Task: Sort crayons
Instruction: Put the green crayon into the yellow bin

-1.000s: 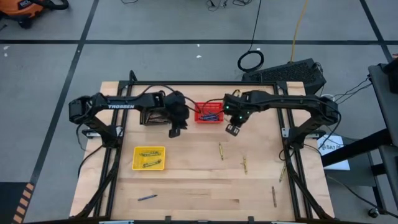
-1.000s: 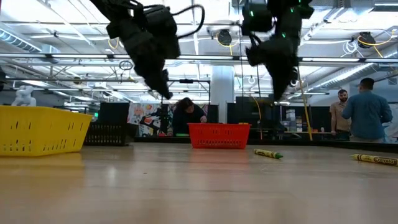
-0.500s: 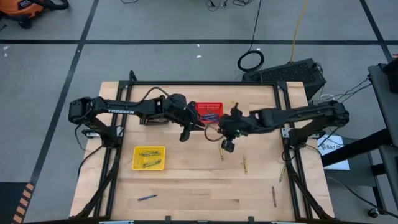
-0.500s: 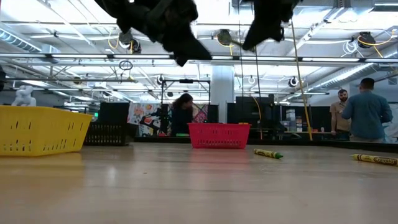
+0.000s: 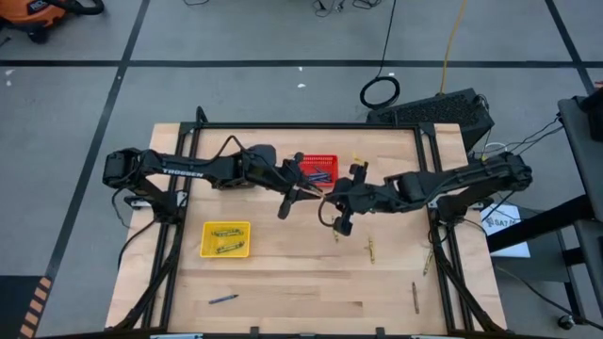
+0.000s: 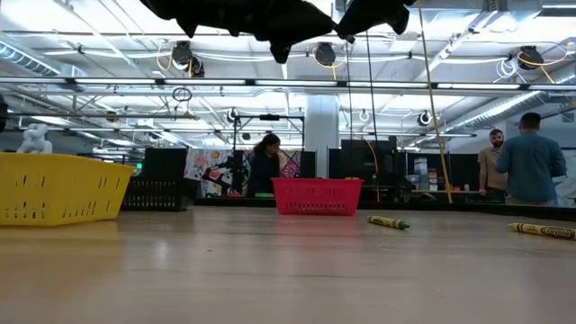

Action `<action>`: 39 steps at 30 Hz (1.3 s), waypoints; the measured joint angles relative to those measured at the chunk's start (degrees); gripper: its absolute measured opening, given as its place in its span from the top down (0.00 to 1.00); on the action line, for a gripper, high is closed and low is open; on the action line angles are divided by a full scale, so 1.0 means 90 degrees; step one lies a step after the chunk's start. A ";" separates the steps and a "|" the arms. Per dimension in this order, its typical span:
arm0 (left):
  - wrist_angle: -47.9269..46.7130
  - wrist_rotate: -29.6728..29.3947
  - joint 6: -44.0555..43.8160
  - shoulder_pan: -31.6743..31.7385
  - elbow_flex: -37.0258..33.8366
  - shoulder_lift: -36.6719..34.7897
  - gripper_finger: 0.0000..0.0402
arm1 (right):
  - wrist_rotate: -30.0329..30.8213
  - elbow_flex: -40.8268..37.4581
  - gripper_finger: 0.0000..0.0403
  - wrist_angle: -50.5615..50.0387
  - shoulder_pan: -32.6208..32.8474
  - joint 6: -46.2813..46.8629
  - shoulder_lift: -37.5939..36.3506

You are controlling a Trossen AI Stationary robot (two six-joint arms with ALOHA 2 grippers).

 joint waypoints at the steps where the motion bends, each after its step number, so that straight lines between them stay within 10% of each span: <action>1: 0.0024 0.0000 -0.0002 0.0000 0.0000 0.0000 0.81 | -0.0002 0.0000 1.00 0.0005 0.0000 -0.0005 0.0002; 39: -0.1344 -0.0070 0.0000 -0.0039 -0.0007 -0.0236 0.97 | -0.0384 -0.0003 0.82 0.0070 -0.0002 0.0117 0.0005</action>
